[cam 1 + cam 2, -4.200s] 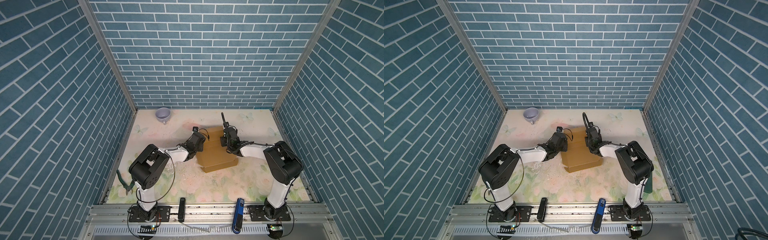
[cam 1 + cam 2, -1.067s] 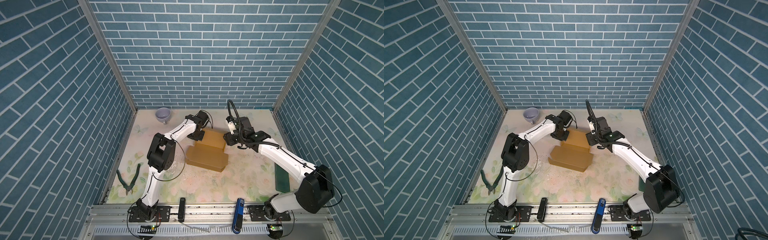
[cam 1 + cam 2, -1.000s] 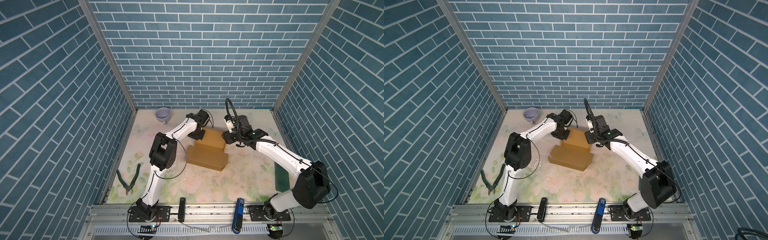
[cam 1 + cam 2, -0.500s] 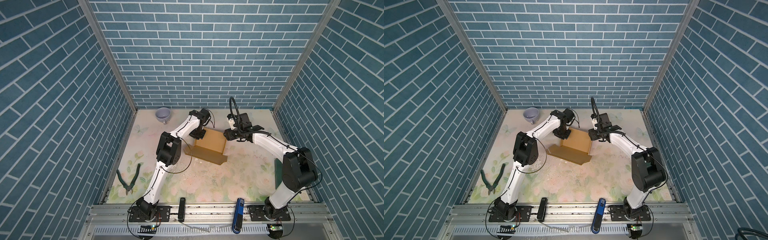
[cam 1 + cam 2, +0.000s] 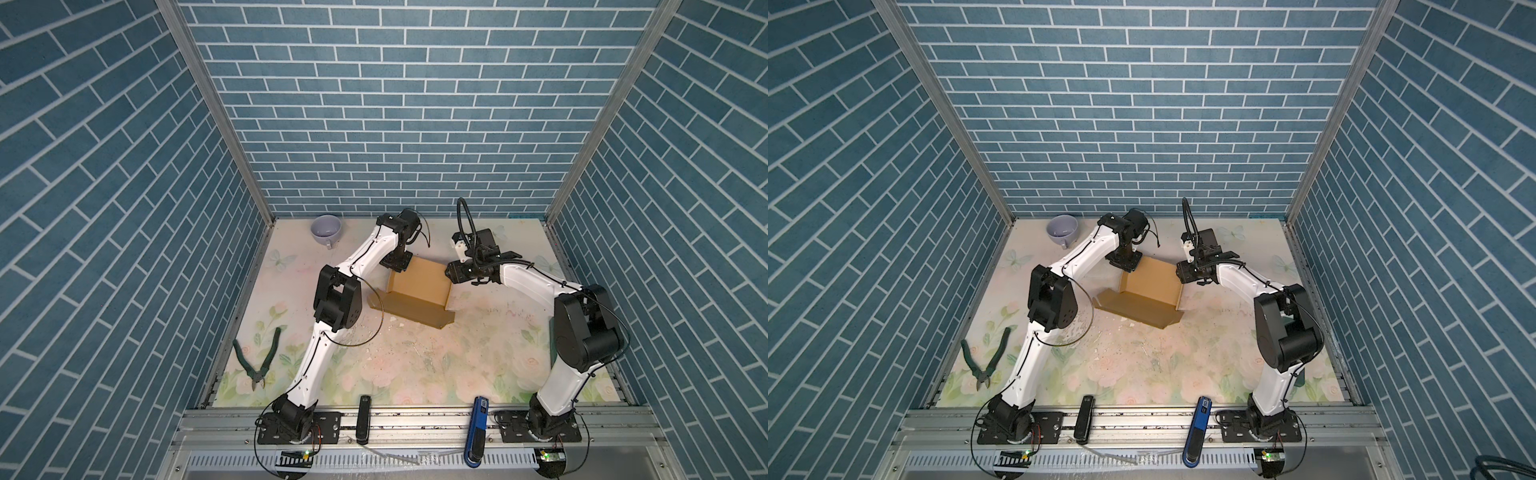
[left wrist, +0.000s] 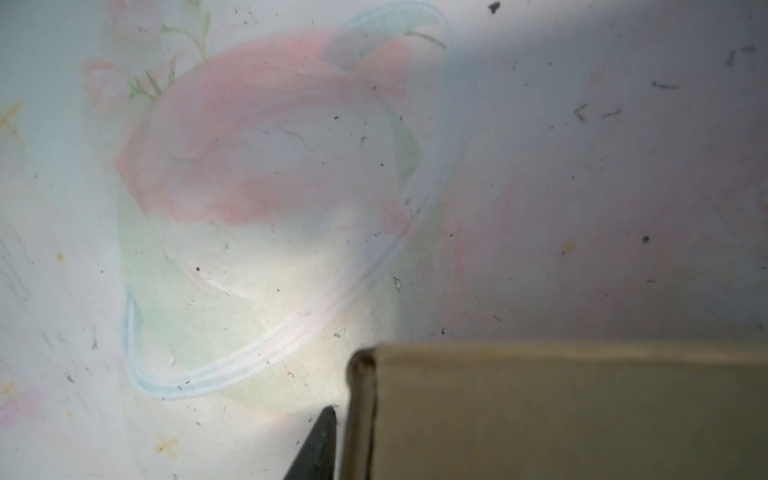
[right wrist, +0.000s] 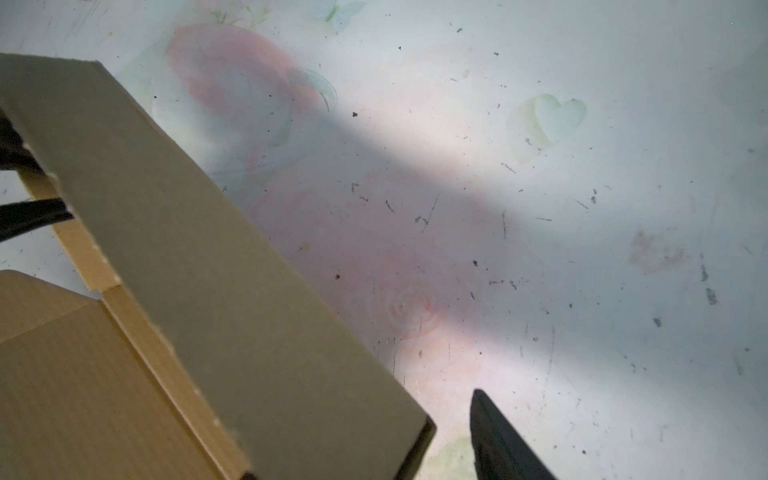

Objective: Fold the paper box

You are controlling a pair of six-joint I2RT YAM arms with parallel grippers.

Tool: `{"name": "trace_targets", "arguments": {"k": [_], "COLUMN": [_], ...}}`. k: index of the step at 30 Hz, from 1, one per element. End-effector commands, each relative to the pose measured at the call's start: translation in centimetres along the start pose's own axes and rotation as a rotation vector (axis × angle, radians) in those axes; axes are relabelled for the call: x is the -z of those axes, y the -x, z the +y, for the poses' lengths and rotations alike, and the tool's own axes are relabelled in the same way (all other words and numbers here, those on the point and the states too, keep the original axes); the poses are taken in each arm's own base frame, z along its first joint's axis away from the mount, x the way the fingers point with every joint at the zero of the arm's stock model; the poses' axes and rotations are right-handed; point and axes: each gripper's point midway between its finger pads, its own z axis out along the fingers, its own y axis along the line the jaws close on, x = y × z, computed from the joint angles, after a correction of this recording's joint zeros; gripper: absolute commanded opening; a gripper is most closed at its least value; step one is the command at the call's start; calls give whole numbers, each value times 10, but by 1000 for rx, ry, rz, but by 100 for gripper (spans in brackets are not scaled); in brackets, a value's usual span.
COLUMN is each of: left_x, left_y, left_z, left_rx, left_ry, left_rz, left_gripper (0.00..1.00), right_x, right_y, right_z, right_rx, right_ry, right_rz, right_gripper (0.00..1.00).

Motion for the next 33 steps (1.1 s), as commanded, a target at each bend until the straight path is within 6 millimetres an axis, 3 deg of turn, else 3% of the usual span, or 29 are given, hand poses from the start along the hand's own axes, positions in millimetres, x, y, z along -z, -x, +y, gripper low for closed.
{"name": "trace_targets", "arguments": {"k": [1,9,15,18,21,23,26,29,30,33], "left_x": [-5,4,36,72,126,168,222,251,255,239], "left_y": [-5,6,31,51,69,69,49,13,0,-50], "left_z": [8,10,13,25,48,63,73,68,64,48], "left_rx": [-4,6,26,65,146,214,276,330,349,434], "left_ry": [11,-1,-34,-47,-64,-84,-72,-51,-65,-110], "left_rz": [36,-4,-116,-227,-374,-461,-543,-624,-648,-669], "left_gripper": [36,41,45,49,50,50,49,45,44,38], "right_x": [-5,-21,-24,-23,-17,-6,19,44,51,67], "right_y": [13,3,3,6,11,15,25,36,38,44], "right_z": [-1,-9,-12,-13,-17,-18,-17,-12,-9,-10], "right_rx": [14,-3,-15,-22,-53,-94,-113,-101,-98,-119], "right_ry": [15,6,6,3,-14,-16,-24,-3,8,42], "right_rz": [-22,10,10,2,-17,-30,-72,-98,-106,-139], "right_gripper": [58,58,58,58,58,58,58,58,58,54]}}
